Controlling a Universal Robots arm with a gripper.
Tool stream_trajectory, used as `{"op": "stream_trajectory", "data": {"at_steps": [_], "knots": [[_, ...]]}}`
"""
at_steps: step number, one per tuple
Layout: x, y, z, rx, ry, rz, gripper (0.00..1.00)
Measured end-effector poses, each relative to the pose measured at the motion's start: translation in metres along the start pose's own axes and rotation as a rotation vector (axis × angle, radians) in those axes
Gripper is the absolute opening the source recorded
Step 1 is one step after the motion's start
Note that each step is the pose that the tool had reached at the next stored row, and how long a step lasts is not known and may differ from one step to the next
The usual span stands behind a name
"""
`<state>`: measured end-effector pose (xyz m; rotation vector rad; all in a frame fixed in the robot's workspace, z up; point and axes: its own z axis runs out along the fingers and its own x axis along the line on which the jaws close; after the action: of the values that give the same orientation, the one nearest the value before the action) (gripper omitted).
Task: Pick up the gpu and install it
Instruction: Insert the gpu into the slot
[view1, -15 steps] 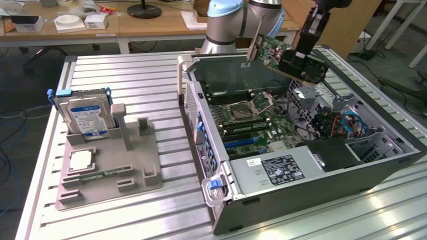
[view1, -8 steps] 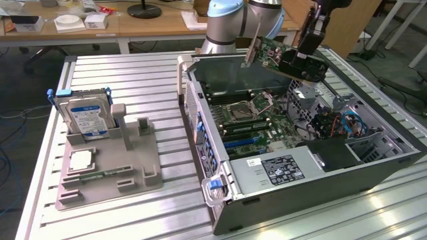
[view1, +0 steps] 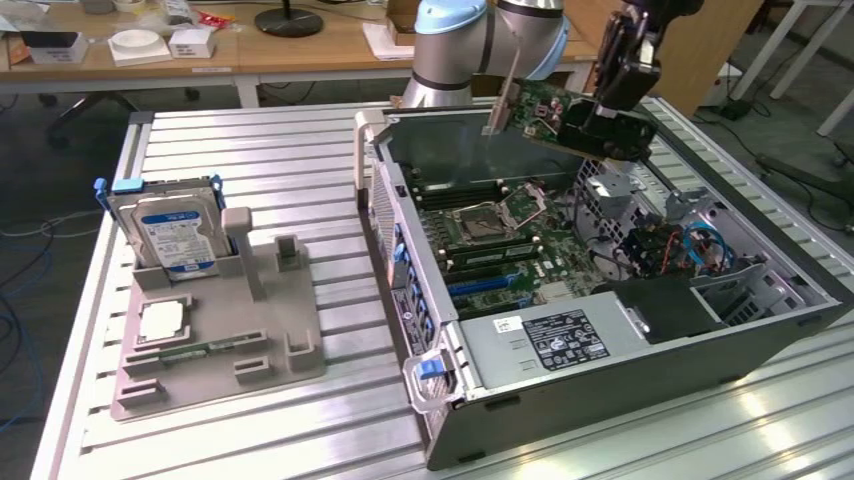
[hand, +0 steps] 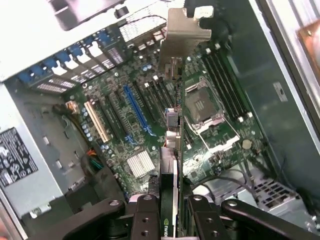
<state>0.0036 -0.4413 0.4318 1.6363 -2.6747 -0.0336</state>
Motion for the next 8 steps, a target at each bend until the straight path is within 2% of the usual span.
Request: {"op": "stream_trajectory", "data": {"at_steps": [8], "knots": [[0.0, 0.0, 0.0, -0.0009, 0.0031, -0.145, 0.26]]}}
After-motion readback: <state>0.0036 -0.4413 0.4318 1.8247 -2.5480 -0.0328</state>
